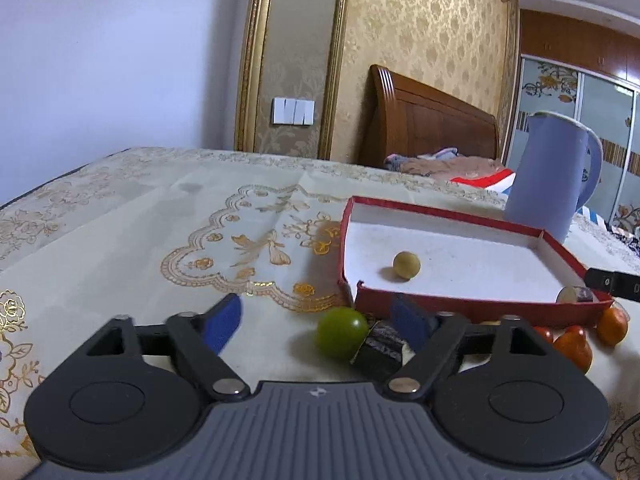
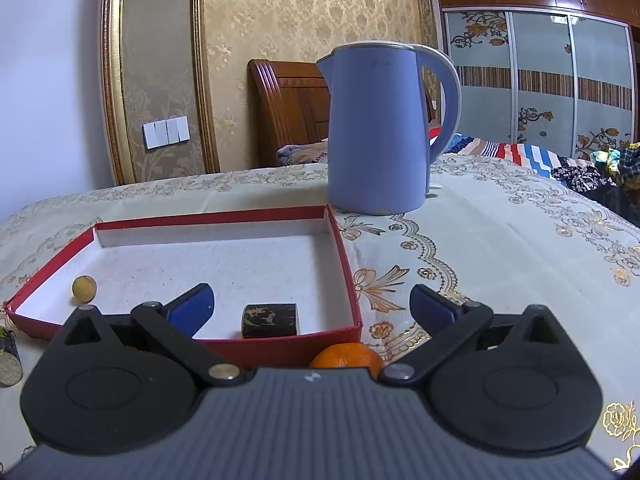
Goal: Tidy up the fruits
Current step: 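Lift both open tools out of the tray back over the loose fruits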
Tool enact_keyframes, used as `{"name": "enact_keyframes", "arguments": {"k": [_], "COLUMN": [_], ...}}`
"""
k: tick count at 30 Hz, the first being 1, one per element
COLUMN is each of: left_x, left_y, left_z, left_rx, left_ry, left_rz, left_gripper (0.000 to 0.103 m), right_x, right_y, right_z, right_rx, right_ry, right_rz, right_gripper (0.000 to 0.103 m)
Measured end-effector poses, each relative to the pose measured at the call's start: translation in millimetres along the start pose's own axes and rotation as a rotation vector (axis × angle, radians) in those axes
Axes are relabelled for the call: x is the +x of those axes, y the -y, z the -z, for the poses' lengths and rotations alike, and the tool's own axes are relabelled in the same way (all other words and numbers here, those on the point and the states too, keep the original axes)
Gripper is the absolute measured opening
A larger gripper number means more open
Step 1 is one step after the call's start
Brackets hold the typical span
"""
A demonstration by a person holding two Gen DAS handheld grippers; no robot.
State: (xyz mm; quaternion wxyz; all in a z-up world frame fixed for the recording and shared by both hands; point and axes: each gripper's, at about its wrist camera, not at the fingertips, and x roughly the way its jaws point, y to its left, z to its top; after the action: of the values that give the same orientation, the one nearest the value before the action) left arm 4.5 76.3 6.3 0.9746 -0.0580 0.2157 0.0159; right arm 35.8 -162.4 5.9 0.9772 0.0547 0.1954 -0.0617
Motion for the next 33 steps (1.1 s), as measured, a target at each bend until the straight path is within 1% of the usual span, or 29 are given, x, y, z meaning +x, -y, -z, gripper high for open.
{"name": "enact_keyframes", "arguments": {"k": [2, 4, 5, 7, 9, 11, 13, 17, 18, 19, 20, 22, 26, 29, 31, 33], "left_x": [-2, -9, -10, -6, -2, 0, 0, 7, 9, 12, 15, 15, 13, 10, 10, 8], "left_y": [3, 10, 16, 28, 34, 36, 33, 30, 29, 29, 30, 35, 43, 50, 52, 52], "left_z": [0, 3, 4, 6, 7, 8, 7, 8, 9, 9, 9, 11, 14, 16, 16, 16], "left_rx": [0.015, 0.068, 0.105, 0.182, 0.218, 0.226, 0.212, 0.201, 0.201, 0.204, 0.207, 0.226, 0.278, 0.319, 0.328, 0.33], "left_ry": [0.009, 0.033, 0.024, -0.005, -0.028, -0.041, -0.041, -0.104, -0.12, -0.149, -0.166, -0.167, -0.161, -0.156, -0.158, -0.154], "left_rz": [-0.001, 0.013, 0.022, 0.011, 0.014, 0.016, 0.019, 0.109, 0.138, 0.188, 0.207, 0.193, 0.248, 0.253, 0.262, 0.289], "left_gripper": [0.085, 0.085, 0.085, 0.085, 0.085, 0.085, 0.085, 0.085, 0.085, 0.085, 0.085, 0.085, 0.086, 0.087, 0.088, 0.088], "right_x": [1, 2, 3, 4, 4, 4, 5, 5, 5, 5, 5, 4, 3, 4, 5, 4], "right_y": [1, 2, 3, 4, 5, 5, 5, 5, 5, 5, 6, 6, 10, 13, 14, 15], "right_z": [0, 0, 0, -1, 0, 0, -1, 0, 0, 0, 0, 0, 0, -1, -1, 1], "right_rx": [0.006, 0.013, 0.015, 0.022, 0.028, 0.029, 0.027, 0.03, 0.032, 0.034, 0.036, 0.041, 0.057, 0.072, 0.066, 0.062], "right_ry": [-0.006, -0.016, -0.02, -0.025, -0.025, -0.026, -0.024, -0.026, -0.028, -0.029, -0.029, -0.025, -0.023, -0.034, -0.044, -0.046], "right_rz": [0.001, 0.003, 0.005, 0.007, 0.009, 0.009, 0.009, 0.01, 0.011, 0.012, 0.012, 0.013, 0.007, 0.012, 0.012, 0.014], "right_gripper": [0.103, 0.103, 0.103, 0.103, 0.103, 0.103, 0.103, 0.103, 0.103, 0.103, 0.103, 0.103, 0.103, 0.103, 0.103, 0.103]}}
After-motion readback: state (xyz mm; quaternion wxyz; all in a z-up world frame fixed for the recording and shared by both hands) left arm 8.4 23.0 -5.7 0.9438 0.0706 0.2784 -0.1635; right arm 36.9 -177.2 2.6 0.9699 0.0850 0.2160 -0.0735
